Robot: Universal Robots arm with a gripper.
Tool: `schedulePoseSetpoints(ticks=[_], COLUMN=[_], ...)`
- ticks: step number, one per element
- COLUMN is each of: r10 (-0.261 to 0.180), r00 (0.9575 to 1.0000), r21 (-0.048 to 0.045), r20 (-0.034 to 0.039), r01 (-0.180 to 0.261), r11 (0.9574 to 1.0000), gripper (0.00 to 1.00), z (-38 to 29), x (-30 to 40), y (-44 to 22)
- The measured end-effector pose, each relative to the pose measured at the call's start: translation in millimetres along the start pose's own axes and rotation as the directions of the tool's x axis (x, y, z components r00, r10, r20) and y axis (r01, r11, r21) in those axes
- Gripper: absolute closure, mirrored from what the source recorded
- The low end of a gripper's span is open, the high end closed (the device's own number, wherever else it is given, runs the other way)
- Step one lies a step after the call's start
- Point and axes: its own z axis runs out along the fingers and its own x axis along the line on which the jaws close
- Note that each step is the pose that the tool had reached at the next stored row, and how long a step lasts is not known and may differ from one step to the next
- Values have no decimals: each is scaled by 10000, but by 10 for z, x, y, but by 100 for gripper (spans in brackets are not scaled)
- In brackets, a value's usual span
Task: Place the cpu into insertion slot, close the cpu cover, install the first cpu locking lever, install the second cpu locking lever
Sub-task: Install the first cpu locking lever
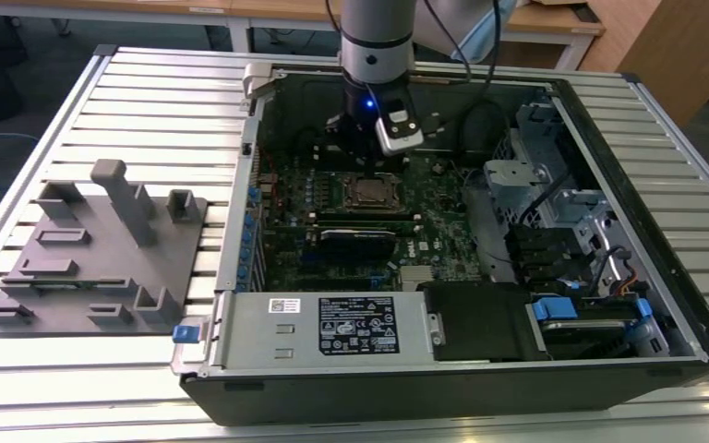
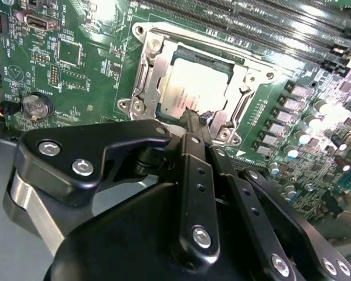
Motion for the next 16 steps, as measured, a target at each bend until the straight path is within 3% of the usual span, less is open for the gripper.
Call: schedulePoseSetpoints(ticks=[12, 16], r10=[-58, -103], r00=[10000, 9999], r21=[-5, -10], r20=[-3, -4], r01=[58, 103], r11=[10000, 9999], gripper=[90, 90], z=[-3, 2], x=[-36, -52], y=[-156, -177])
